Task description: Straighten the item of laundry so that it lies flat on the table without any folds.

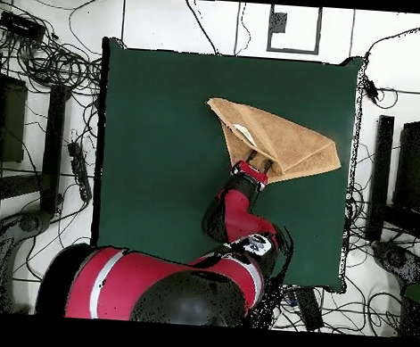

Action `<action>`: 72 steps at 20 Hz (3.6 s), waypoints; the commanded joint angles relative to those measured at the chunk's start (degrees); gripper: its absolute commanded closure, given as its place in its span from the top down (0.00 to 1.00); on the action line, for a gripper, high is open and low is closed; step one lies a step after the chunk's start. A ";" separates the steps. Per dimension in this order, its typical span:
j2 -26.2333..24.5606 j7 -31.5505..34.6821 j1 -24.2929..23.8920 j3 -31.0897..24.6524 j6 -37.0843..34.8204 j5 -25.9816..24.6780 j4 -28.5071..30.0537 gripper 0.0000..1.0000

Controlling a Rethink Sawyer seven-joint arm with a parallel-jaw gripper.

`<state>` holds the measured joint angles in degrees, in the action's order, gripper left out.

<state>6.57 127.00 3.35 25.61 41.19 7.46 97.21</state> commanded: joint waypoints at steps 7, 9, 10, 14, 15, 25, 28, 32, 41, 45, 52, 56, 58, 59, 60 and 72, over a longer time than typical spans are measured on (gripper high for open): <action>-4.60 7.55 -3.82 -12.36 -7.42 -3.38 -8.17 1.00; -4.26 7.78 -3.15 -12.90 -8.80 -2.13 -7.25 1.00; -3.98 7.87 -2.93 -13.09 -9.33 -1.75 -6.81 1.00; -1.15 8.59 -1.22 -13.16 -11.89 0.15 -3.23 1.00; -0.39 8.77 -0.83 -12.99 -12.40 0.49 -2.40 1.00; 3.00 11.36 -1.35 -15.29 -12.52 -1.10 -0.12 1.00; 2.21 11.78 -1.57 -15.65 -9.45 -1.09 -1.01 1.00; 0.31 11.04 -0.31 -14.05 -4.21 1.06 -2.75 1.00; -3.96 6.76 0.22 -10.52 5.46 2.79 -7.26 1.00; -5.13 2.69 1.87 -6.94 11.13 6.21 -8.04 1.00; -5.73 1.85 0.50 -5.98 8.25 4.36 -9.40 1.00; -6.02 2.41 -1.49 -7.44 2.15 1.54 -10.59 1.00; -5.46 2.89 -2.63 -8.73 -2.16 0.14 -10.43 1.00; -4.78 3.72 -4.42 -11.01 -6.48 -2.74 -10.59 1.00; -4.67 3.60 -4.65 -11.26 -7.41 -3.33 -10.71 1.00; -8.11 -2.96 -4.62 -6.74 2.99 -2.76 -17.47 1.00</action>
<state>6.69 127.00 -4.32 20.25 40.07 -3.95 88.20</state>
